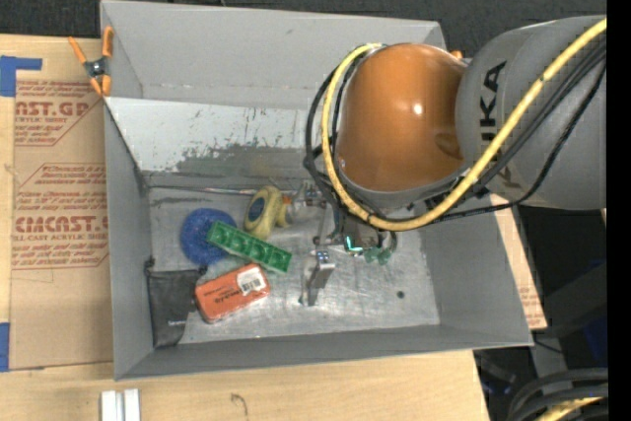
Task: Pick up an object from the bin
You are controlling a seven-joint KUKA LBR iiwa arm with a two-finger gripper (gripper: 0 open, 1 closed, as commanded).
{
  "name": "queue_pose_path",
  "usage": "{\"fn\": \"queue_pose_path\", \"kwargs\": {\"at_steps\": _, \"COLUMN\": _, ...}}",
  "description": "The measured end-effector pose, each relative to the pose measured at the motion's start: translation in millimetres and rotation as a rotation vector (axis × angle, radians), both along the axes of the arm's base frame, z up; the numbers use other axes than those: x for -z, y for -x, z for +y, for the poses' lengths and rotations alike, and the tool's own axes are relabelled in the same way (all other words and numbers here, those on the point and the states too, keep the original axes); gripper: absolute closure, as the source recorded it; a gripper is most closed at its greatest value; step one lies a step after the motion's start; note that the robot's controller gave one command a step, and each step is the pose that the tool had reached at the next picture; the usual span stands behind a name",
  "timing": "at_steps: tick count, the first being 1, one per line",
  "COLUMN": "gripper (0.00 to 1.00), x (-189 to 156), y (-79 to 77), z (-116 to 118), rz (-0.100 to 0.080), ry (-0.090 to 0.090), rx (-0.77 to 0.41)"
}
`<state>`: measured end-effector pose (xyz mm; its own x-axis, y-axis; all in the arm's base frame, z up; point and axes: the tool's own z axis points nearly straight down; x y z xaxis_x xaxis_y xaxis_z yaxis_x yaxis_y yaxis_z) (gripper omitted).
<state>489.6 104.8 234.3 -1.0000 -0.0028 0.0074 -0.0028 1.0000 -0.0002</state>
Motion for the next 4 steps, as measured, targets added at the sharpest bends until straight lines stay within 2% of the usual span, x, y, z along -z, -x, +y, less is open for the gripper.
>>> {"fn": "queue_pose_path", "kwargs": {"at_steps": 1, "gripper": 0.00, "x": -4.3, "y": -1.7, "z": -0.6, "rz": -0.008, "ry": -0.001, "rx": 0.002}}
{"fn": "queue_pose_path", "kwargs": {"at_steps": 2, "gripper": 0.00, "x": 34.7, "y": -15.3, "z": -0.9, "rz": -0.016, "ry": -0.002, "rx": -0.058}}
{"fn": "queue_pose_path", "kwargs": {"at_steps": 3, "gripper": 0.00, "x": 95.2, "y": -24.9, "z": 13.0, "rz": -0.013, "ry": -0.002, "rx": -0.134}}
{"fn": "queue_pose_path", "kwargs": {"at_steps": 4, "gripper": 1.00, "x": 157.2, "y": -47.2, "z": 54.5, "rz": 0.018, "ry": 0.010, "rx": 0.020}}
